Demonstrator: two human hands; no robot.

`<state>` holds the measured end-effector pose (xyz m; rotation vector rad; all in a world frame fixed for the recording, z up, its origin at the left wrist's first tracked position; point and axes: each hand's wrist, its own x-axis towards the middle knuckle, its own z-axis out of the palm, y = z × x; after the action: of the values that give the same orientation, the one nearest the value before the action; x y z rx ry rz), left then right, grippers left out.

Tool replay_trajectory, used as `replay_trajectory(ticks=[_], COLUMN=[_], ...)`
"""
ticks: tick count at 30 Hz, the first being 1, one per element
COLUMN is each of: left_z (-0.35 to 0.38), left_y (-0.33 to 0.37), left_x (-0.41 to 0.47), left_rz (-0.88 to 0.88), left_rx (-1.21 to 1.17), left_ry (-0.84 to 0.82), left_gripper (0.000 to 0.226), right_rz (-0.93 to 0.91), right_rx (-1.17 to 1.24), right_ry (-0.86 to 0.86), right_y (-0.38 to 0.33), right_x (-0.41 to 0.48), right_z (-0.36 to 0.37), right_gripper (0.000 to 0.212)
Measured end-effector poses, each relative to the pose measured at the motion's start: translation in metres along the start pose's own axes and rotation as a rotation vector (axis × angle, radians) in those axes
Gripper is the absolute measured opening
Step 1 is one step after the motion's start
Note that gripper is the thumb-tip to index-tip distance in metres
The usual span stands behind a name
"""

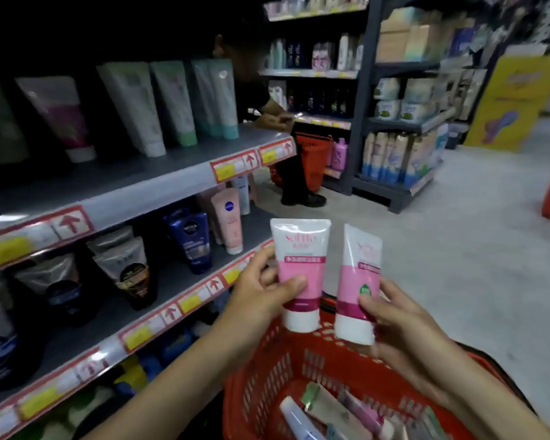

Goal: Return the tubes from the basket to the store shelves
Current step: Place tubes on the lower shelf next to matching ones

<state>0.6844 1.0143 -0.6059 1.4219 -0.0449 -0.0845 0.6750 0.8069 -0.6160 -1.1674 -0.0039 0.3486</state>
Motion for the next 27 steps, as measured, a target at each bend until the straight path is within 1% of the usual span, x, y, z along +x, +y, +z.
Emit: replay_trajectory(ticks=[4,6,7,9,11,12,13,16,20,24,27], left_z=[-0.039,-0.060,-0.073,-0.099,-0.123,-0.135,-0.148,-0.185,-0.230,-0.255,-0.264], left_y=[0.035,0.059,0.071,0.096,0.121,0.132,0.144,0.172,0.188,0.181,0.174], left_x=[-0.014,-0.023,-0.028,-0.035,-0.039,-0.038,-0.036,-0.019,0.023,0.062,0.079], left_rz=[0.167,0.235,0.270,0.339,0.409,0.439,0.463,0.478,0.449,0.359,0.349], left_rx=[0.103,0.161,0.180,0.203,0.219,0.225,0.238,0.332,0.320,0.356,0.357], left_ry=[0.148,0.217,0.245,0.301,0.361,0.398,0.439,0.557,0.715,0.745,0.783], left_gripper=[0.037,0.036,0.036,0.033,0.030,0.029,0.028,0.027,0.032,0.033,0.034], right_rz=[-0.124,-0.218,-0.252,-0.283,-0.315,-0.334,-0.356,-0.413,-0.448,-0.422,-0.410], right_rx=[-0.198,-0.291,-0.314,-0.262,-0.230,-0.230,-0.225,-0.217,-0.257,-0.296,-0.305], right_ry=[-0.019,-0.085,-0.118,-0.198,-0.265,-0.281,-0.291,-0.279,-0.233,-0.223,-0.234], right_y=[-0.015,-0.020,-0.021,-0.024,-0.029,-0.031,-0.035,-0.041,-0.045,-0.046,-0.048], right_x=[0.022,0.036,0.043,0.058,0.073,0.080,0.087,0.111,0.139,0.158,0.164], right_z=[0.052,0.085,0.102,0.141,0.179,0.196,0.212,0.249,0.276,0.284,0.285], right_gripper=[0.050,0.067,0.071,0.064,0.064,0.065,0.061,0.048,0.046,0.046,0.045])
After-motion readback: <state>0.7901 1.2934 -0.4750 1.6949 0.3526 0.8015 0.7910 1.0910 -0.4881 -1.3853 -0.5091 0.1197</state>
